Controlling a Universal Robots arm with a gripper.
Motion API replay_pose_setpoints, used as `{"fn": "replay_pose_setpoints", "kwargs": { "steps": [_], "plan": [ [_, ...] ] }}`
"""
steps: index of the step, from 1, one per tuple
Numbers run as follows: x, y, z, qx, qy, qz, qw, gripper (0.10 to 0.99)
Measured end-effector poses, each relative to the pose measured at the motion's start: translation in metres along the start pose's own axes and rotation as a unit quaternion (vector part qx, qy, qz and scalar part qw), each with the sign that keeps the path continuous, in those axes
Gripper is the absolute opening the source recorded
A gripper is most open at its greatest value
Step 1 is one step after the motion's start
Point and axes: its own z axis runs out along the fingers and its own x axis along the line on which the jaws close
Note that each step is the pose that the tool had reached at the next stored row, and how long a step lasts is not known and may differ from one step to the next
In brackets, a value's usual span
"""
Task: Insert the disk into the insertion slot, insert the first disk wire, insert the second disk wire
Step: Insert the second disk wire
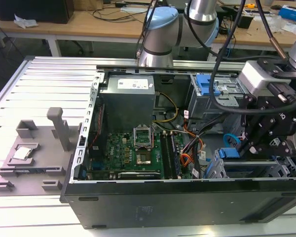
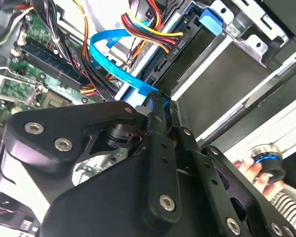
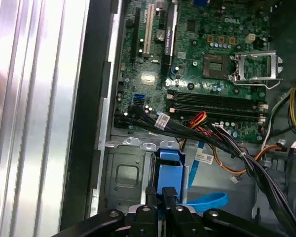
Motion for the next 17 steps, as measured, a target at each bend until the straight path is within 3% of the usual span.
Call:
{"fn": "replay_pose_setpoints", "kwargs": {
  "steps": [5, 12, 17],
  "plan": [
    [0.0, 0.0, 0.0001, -0.0008, -0.0023, 0.036, 0.9993, 0.165],
    [0.0, 0.0, 0.0004, -0.002, -0.0063, 0.093, 0.9956, 0.165],
    [0.0, 0.0, 0.0004, -0.0021, -0.0066, 0.097, 0.9953, 0.165]
  ]
}}
